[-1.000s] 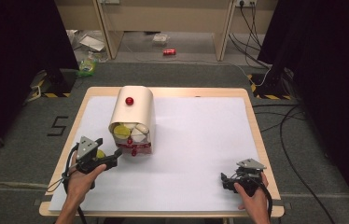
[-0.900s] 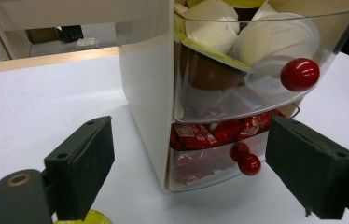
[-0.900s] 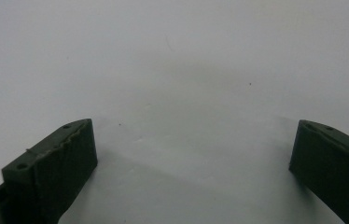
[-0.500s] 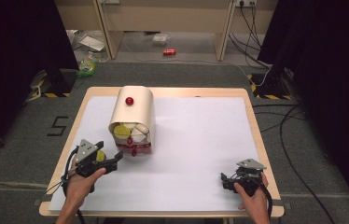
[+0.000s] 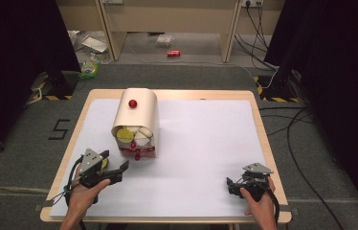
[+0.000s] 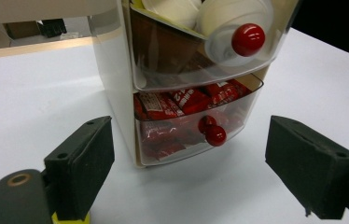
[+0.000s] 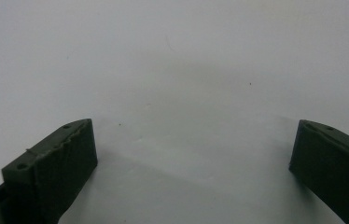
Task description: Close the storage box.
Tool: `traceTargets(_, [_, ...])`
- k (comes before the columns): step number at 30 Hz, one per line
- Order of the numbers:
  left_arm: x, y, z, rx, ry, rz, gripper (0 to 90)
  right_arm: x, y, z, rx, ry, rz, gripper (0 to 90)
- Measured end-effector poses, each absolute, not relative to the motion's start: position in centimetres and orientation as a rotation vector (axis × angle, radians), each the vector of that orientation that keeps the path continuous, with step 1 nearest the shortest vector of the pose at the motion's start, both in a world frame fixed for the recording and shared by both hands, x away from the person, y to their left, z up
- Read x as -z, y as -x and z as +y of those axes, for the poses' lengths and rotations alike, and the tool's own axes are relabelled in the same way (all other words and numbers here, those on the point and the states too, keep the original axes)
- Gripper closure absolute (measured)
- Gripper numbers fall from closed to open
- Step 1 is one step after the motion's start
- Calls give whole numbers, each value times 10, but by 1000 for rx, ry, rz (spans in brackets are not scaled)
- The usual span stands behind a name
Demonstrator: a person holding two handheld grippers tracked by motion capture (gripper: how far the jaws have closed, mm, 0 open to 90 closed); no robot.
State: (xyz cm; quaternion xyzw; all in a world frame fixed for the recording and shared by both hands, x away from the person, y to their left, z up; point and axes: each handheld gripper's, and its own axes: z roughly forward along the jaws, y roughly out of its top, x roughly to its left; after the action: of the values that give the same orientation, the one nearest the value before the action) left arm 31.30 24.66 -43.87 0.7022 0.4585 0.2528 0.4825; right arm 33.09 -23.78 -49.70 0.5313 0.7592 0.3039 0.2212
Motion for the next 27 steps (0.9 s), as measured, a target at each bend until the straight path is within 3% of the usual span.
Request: traceTargets(27, [458, -298, 235, -538, -1757, 1054, 149, 497, -331, -238, -840, -1468, 2099, 9])
